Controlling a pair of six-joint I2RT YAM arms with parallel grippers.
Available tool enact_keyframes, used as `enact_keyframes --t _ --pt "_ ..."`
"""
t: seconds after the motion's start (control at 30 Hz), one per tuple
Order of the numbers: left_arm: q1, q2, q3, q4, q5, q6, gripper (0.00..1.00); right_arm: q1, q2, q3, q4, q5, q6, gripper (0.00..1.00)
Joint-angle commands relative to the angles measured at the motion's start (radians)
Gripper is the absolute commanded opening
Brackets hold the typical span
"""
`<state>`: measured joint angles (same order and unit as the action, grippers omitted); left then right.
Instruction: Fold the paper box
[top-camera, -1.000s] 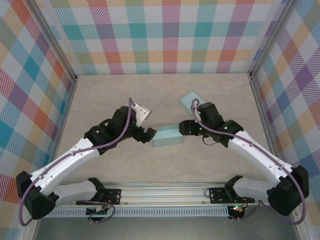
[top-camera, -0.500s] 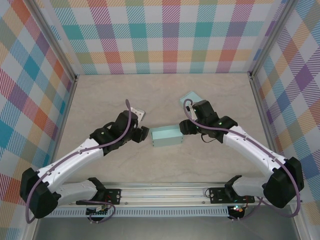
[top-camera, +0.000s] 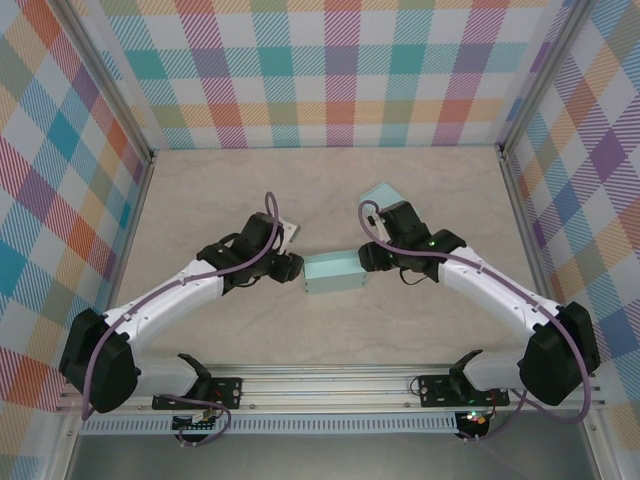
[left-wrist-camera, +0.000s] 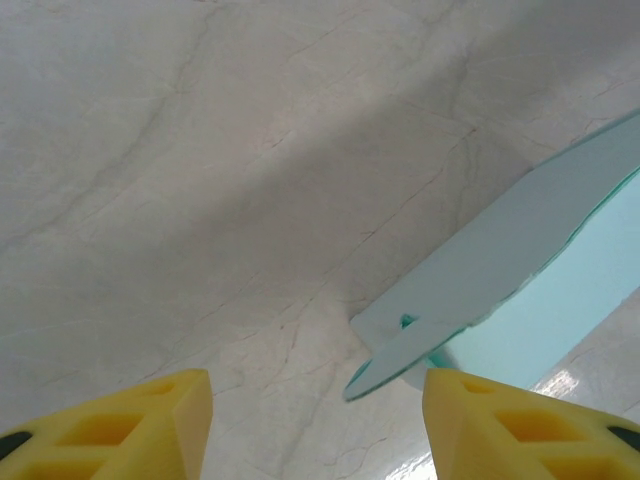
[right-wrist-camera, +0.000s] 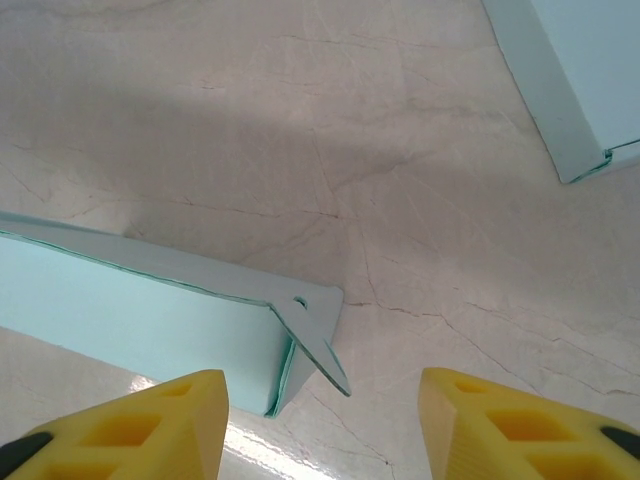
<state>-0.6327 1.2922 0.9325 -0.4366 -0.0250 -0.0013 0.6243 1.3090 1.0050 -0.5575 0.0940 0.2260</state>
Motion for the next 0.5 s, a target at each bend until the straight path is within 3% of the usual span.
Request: enact_keyframes --t 0.0,0.47 --pt "0.01 0.022 0.037 0.037 0.07 0.022 0.58 0.008 0.012 0.014 0.014 -0.009 -0.01 0.53" --pt "0.01 0.068 0.055 0.034 0.118 0.001 0.4 0.008 0.024 -0.012 0.056 -0.075 0.011 0.4"
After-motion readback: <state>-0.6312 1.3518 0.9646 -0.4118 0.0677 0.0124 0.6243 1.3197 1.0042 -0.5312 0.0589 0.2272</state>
